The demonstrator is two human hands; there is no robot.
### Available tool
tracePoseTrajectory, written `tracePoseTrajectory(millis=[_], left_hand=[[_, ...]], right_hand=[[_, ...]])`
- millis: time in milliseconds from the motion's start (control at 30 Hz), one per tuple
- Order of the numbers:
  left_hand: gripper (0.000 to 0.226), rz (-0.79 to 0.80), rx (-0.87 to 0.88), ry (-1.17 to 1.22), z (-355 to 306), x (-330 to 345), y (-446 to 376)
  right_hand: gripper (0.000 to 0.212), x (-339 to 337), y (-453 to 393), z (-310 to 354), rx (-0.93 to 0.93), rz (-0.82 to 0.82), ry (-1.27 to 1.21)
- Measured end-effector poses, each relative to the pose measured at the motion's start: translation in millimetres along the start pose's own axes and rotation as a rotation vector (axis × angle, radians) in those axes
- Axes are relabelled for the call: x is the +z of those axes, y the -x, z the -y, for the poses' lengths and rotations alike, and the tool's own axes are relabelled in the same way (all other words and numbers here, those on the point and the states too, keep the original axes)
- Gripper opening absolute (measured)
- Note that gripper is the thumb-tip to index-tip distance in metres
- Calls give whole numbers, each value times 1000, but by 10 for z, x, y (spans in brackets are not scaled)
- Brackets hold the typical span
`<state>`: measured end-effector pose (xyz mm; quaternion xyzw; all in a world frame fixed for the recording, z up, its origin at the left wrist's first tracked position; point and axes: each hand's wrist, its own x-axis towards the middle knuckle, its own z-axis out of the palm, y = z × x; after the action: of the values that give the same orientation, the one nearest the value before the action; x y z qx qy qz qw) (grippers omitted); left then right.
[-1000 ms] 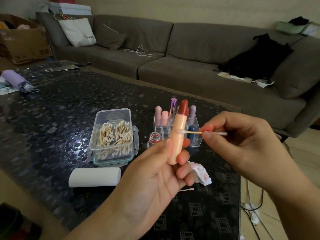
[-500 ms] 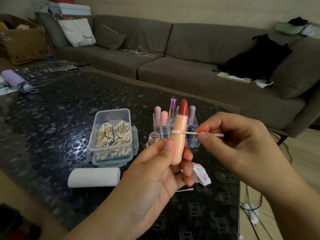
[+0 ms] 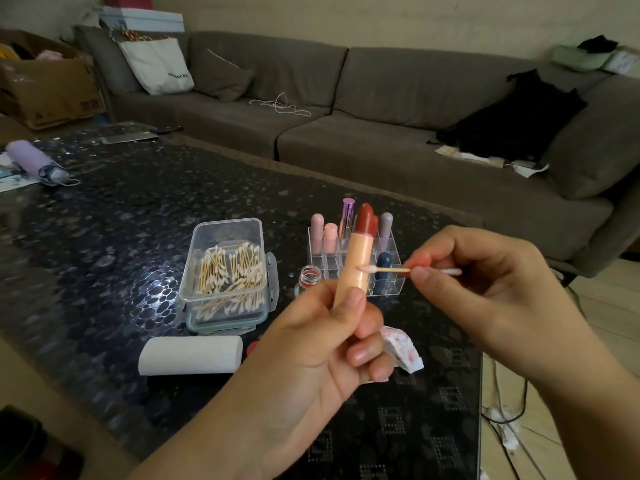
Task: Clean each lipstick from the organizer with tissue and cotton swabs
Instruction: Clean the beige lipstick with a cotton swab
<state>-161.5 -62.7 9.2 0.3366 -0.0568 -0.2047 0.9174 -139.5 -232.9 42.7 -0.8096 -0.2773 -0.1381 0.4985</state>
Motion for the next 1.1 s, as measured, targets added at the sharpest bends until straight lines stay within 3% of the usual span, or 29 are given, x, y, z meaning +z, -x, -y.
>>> tracePoseTrajectory(millis=[233,400,500,633,1100], left_hand=[[26,14,31,-80,15,-22,-13],[26,25,6,31,0,-41,-4],[28,94,-20,53,-33,-45,-3],[9,24,9,9,-6,-21,-11],[27,75,-9,-15,-12,-55,-16]], right_hand=[[15,43,-5,11,0,6,2],[6,-16,2,9,27,-28,-10],[14,13,9,11,1,1,7],[10,17,3,-1,5,15,-11],[14,-22,14,-13,5,6,2]])
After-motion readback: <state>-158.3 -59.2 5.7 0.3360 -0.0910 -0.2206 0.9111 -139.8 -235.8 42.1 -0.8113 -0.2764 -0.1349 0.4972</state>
